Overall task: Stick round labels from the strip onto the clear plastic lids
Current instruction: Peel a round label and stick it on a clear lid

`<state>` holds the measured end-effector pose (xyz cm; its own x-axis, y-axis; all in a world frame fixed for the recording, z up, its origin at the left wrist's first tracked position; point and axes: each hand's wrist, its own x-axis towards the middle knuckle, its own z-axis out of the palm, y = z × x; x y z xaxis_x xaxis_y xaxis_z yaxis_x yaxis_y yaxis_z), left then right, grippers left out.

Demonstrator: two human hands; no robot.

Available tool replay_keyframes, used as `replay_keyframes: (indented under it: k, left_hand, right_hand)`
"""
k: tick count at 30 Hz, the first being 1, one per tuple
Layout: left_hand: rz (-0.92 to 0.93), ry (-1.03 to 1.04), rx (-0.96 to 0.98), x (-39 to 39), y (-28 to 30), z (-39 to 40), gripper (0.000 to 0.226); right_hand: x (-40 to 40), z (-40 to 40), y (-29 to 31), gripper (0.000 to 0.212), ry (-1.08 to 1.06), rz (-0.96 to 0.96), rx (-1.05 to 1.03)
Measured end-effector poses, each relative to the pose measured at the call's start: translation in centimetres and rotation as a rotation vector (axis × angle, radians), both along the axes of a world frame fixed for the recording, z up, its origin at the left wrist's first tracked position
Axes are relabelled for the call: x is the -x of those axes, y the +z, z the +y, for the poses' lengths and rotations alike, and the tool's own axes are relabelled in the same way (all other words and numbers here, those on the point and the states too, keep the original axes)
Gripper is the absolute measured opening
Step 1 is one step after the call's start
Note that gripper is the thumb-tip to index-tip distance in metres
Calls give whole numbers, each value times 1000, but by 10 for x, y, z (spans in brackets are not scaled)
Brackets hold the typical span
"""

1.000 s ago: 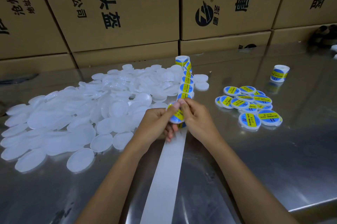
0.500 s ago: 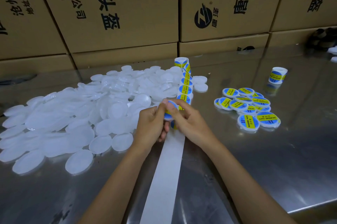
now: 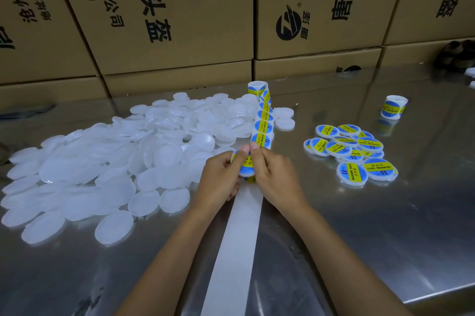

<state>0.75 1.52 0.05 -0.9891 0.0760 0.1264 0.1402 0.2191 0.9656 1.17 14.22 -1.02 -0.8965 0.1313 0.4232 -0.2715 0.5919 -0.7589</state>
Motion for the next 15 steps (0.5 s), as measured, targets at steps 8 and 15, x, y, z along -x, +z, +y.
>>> replay_keyframes:
  k: [8,15]
  left_hand:
    - [102,35,76,2,-6,1,68]
    - [115,139,-5,7,-7,-1,72]
  right_hand:
    - [0,2,-1,51,48,-15,54]
    - [-2,0,4,62,143,-116,184]
